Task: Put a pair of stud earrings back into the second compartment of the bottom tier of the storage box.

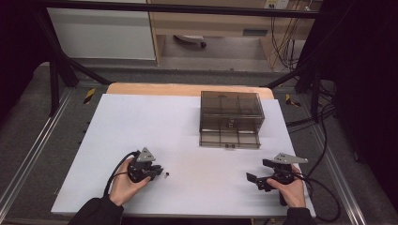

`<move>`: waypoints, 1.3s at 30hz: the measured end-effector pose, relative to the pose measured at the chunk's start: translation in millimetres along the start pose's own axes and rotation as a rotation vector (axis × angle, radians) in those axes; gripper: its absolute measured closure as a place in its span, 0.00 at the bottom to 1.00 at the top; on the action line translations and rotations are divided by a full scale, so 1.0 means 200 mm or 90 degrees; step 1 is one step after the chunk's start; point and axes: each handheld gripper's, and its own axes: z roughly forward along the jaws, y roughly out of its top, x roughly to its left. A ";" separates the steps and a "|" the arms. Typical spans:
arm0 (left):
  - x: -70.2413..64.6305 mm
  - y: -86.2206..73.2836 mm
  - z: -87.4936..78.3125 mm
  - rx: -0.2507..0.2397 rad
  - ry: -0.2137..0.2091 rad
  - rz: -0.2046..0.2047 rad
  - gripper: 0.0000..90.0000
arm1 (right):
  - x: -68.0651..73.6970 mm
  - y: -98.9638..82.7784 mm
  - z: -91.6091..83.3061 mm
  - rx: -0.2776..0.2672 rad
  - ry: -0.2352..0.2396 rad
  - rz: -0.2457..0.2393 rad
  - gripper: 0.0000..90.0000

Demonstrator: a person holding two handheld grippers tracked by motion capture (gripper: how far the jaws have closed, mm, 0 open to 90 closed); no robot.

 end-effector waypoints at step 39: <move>-0.13 0.42 0.07 -0.029 -0.039 0.035 0.91 | 0.00 0.00 0.00 0.005 -0.002 0.003 0.01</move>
